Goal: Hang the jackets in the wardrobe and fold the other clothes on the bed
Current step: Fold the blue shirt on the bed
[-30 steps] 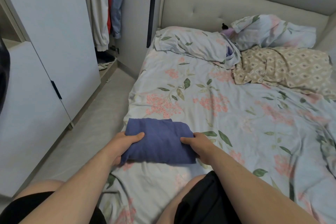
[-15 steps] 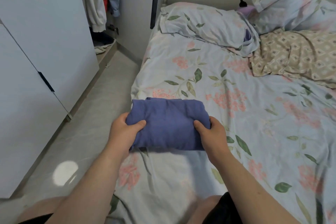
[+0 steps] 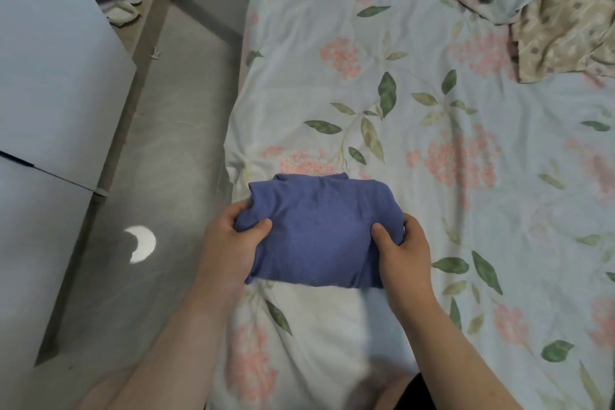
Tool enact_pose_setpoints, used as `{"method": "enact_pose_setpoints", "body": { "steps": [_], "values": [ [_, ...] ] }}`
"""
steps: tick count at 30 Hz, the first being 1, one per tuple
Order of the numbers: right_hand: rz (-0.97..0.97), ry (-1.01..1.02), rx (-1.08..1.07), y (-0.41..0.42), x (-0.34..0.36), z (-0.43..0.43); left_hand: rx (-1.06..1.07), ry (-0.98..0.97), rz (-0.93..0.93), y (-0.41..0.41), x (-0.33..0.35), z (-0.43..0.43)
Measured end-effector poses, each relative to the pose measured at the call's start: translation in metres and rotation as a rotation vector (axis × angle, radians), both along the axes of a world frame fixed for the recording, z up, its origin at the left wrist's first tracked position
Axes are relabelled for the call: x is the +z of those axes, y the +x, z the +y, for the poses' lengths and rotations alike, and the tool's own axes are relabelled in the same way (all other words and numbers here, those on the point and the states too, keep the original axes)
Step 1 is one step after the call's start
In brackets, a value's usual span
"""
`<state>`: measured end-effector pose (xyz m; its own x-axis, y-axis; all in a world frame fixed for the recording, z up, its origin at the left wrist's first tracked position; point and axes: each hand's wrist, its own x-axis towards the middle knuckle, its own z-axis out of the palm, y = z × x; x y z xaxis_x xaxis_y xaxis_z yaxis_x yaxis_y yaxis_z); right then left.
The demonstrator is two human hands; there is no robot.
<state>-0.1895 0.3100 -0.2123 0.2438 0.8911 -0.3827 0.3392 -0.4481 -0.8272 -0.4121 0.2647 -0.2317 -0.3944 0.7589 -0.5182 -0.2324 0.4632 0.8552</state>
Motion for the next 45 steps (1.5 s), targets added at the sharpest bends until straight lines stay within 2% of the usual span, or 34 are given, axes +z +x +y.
{"method": "enact_pose_setpoints", "body": {
  "steps": [4,10,14,21,25,29,34,38,45],
  "values": [
    [0.139,-0.112,-0.055,-0.024,0.027,0.000,0.031,-0.044,-0.096,-0.027,0.029,-0.005],
    [0.205,-0.143,0.116,-0.094,0.118,0.026,0.125,-0.025,-0.026,-0.102,0.112,-0.013],
    [0.166,-0.048,0.199,-0.153,0.224,0.041,0.131,0.062,0.043,-0.158,0.209,0.000],
    [0.214,0.169,0.197,-0.237,0.400,0.050,0.141,0.285,0.145,-0.242,0.388,0.027],
    [0.263,0.254,0.212,-0.262,0.481,0.045,0.128,0.361,0.184,-0.272,0.470,0.029],
    [0.256,0.259,0.346,-0.273,0.544,0.040,0.122,0.415,0.210,-0.283,0.534,0.028],
    [0.287,0.363,0.382,-0.275,0.596,0.044,0.123,0.426,0.258,-0.291,0.589,0.032],
    [0.210,0.492,0.365,-0.281,0.620,0.056,0.155,0.433,0.299,-0.301,0.618,0.042],
    [0.230,0.545,0.348,-0.300,0.656,0.088,0.219,0.565,0.282,-0.319,0.657,0.064]
  ]
}}
